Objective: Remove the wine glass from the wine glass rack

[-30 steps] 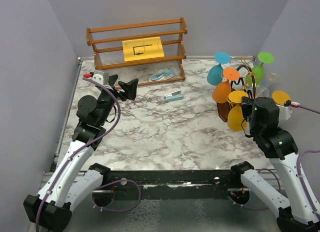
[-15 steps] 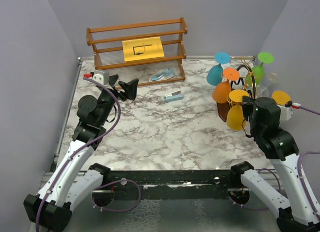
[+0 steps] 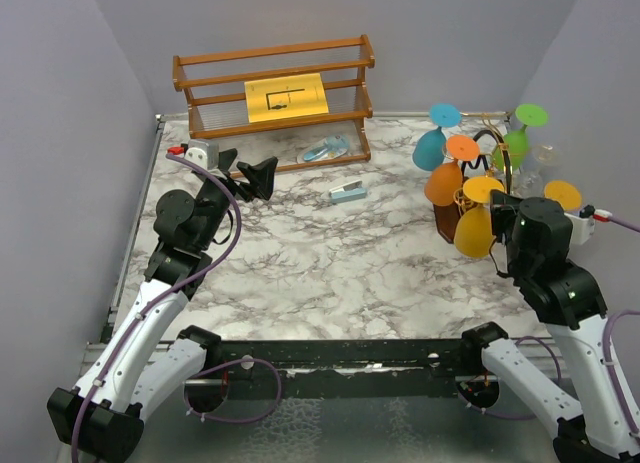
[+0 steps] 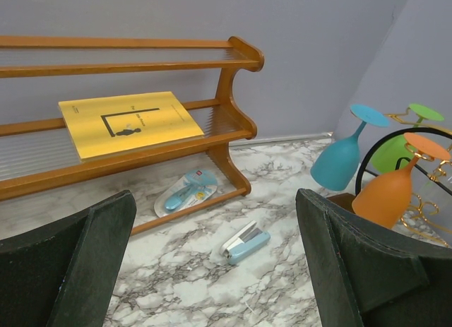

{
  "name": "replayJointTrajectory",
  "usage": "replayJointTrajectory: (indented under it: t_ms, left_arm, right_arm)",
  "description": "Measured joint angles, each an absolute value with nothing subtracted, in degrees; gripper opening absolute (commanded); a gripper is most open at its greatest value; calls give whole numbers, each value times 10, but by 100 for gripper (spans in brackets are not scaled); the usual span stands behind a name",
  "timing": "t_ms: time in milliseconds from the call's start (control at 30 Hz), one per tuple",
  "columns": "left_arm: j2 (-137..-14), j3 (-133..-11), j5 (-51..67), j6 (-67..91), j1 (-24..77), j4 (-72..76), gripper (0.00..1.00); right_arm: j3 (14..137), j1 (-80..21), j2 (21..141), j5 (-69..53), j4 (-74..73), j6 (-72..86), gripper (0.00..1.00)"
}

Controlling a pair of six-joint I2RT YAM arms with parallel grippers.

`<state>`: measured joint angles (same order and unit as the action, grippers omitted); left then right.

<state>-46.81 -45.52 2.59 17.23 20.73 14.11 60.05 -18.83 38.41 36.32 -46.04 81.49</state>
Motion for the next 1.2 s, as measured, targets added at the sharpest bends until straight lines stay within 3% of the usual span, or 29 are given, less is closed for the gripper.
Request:
replayJointTrajectory:
  t_ms: [500,1000,1200]
  left_arm:
    - [-480,-455,36,175,208,141,99]
    - [-552,-471,91,215,208,112,99]
    - [-547,-451,166,304,208,116,99]
  right_arm:
    - [620,-188,291,317,-493,707,1]
    - [643,-188,253,55,-490,712,1]
    - [630,-188,251,-27,-426,755,1]
